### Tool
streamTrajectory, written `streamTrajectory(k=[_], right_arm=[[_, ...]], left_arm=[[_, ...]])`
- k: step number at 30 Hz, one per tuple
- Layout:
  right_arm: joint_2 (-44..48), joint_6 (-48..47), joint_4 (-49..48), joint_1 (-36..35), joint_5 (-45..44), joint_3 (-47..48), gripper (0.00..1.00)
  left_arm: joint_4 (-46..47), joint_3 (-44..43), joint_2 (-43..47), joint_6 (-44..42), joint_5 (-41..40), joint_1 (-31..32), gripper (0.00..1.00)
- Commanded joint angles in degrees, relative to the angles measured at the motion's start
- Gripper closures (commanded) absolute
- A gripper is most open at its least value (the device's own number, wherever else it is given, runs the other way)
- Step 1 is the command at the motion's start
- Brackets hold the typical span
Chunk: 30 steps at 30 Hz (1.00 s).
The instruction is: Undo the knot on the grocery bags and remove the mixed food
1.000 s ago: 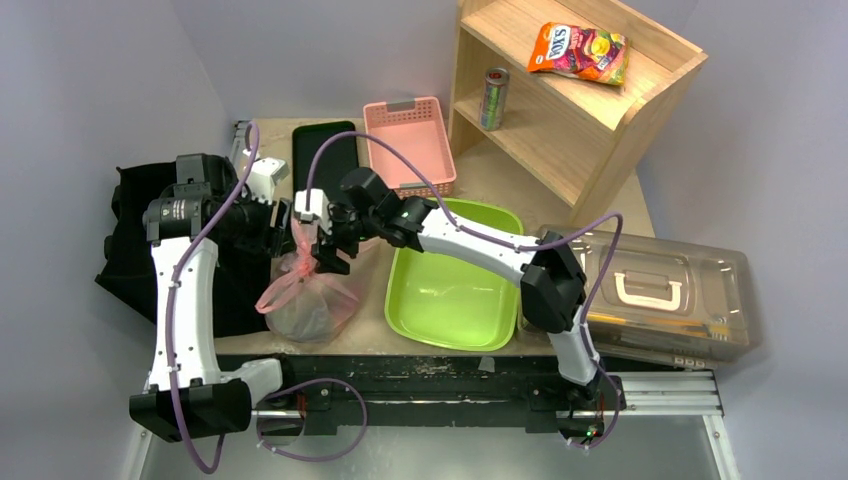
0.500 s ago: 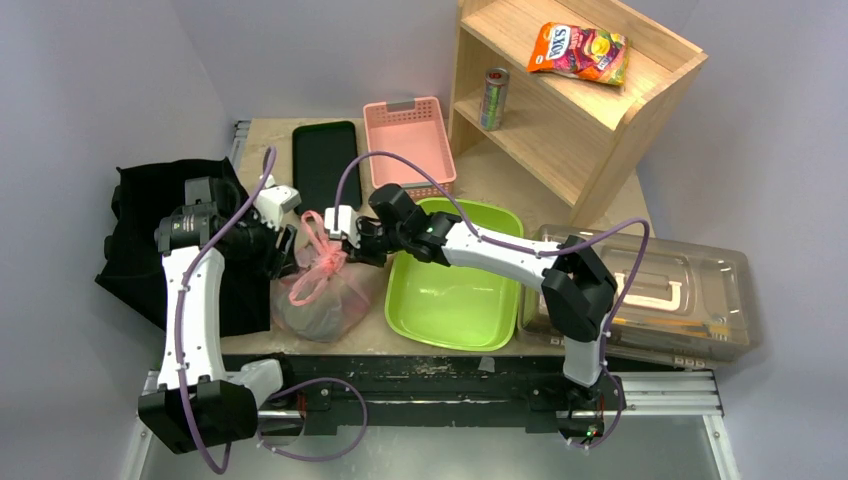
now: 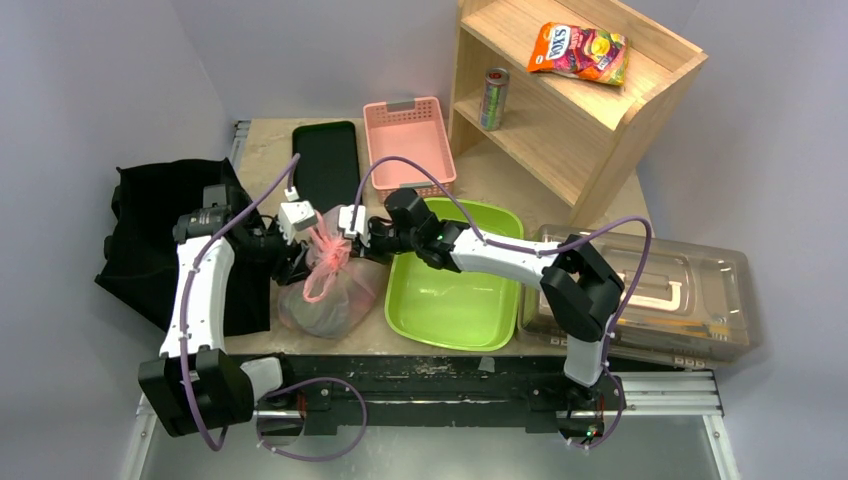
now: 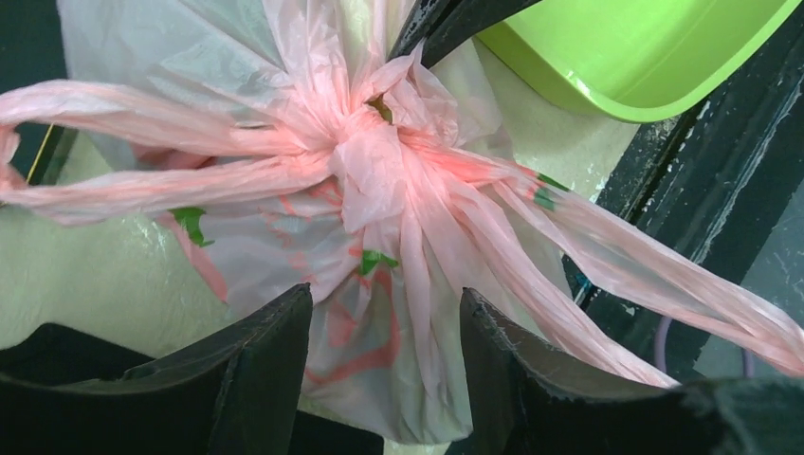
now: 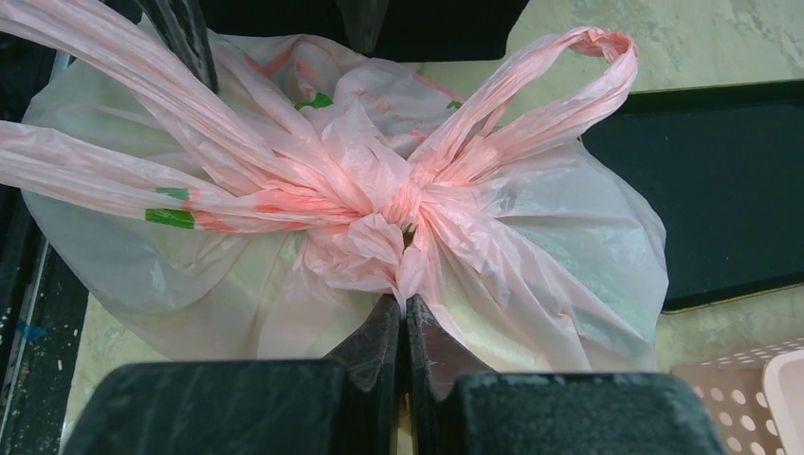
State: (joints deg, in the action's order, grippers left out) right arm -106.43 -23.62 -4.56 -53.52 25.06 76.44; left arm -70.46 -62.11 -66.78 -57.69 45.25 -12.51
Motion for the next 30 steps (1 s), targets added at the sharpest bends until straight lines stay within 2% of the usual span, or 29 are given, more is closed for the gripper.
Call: streamTrajectory(k=[1, 3, 5, 6, 9, 10, 15, 21, 27, 30], right_arm=[[1.38, 0.77, -2.24, 0.87, -0.7, -1.62, 1.0], [1.48, 0.79, -2.21, 0.87, -0.64, -1.74, 1.0], [1.49, 0.81, -2.26, 0.95, -0.66, -1.69, 1.0], [1.49, 0.78, -2.25, 0.96, -0.74, -1.67, 1.0], [2.04, 0.91, -2.21, 1.15, -1.77, -1.56, 1.0], [2.36, 1.41, -2.29, 1.44, -2.22, -1.63, 1.0], [4.52, 2.87, -2.74, 4.16, -4.06, -2.08, 1.0], [5.48, 3.47, -1.27, 7.02, -4.13, -1.95, 1.0], [6.98, 1.02, -0.03, 8.02, -2.92, -4.13, 1.0], [6.86, 0.87, 0.45, 7.95, -1.51, -3.41, 1.0]], left_arm=[[7.15, 1.85, -0.9, 0.71, 2.36, 2.55, 0.44], [8.67, 2.28, -1.64, 2.51, 1.97, 4.33, 0.47], [9.98, 2.38, -2.84, 5.4, 1.93, 5.89, 0.54], [10.4, 2.21, -3.53, 6.89, 1.94, 6.37, 0.62], [7.29, 0.85, -4.87, 8.07, 1.48, 6.5, 0.93], [5.71, 0.48, -4.51, 7.76, 0.62, 6.22, 0.99], [-1.42, 0.28, 3.21, 4.11, -2.77, 0.58, 1.0], [-9.06, 1.22, 13.01, -2.21, -8.41, -1.38, 1.0], [-8.89, 2.96, 15.88, -3.86, -11.37, -4.41, 1.0], [-6.6, 1.46, 15.15, -0.9, -7.17, -4.33, 0.98]])
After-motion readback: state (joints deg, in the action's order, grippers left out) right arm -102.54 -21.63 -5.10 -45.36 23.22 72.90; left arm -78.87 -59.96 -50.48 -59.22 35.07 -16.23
